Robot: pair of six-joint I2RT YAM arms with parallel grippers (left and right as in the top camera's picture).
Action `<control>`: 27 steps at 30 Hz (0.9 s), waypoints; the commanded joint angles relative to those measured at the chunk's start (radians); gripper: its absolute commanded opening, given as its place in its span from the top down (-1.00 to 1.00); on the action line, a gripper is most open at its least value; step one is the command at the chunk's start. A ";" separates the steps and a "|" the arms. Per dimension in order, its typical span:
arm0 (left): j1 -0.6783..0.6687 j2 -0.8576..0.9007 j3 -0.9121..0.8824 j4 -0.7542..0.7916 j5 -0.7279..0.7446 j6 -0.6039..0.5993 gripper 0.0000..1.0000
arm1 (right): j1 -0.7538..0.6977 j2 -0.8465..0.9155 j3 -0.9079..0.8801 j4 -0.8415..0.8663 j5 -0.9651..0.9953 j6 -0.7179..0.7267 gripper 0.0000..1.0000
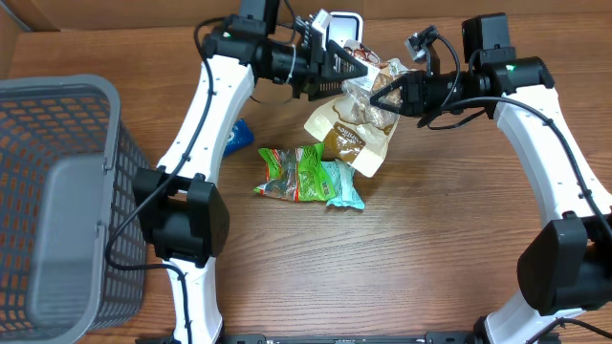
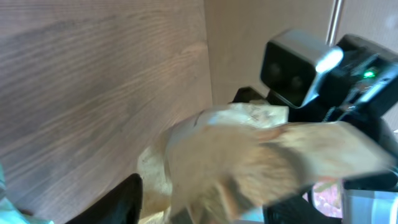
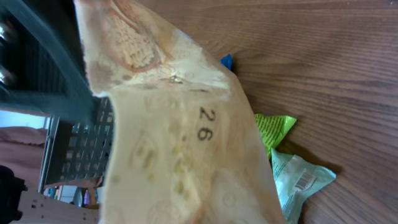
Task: Scan the item barcode
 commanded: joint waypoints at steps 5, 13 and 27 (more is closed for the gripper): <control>0.040 -0.144 0.169 -0.024 -0.139 0.057 -0.37 | -0.007 -0.082 0.002 -0.036 0.084 0.006 0.93; 0.040 -0.318 0.246 -0.238 -0.632 0.161 -0.64 | -0.002 -0.178 0.003 -0.047 0.136 -0.006 0.93; 0.044 -0.386 0.244 -0.546 -1.311 0.204 -1.00 | 0.003 -0.286 0.004 -0.050 0.031 -0.057 0.93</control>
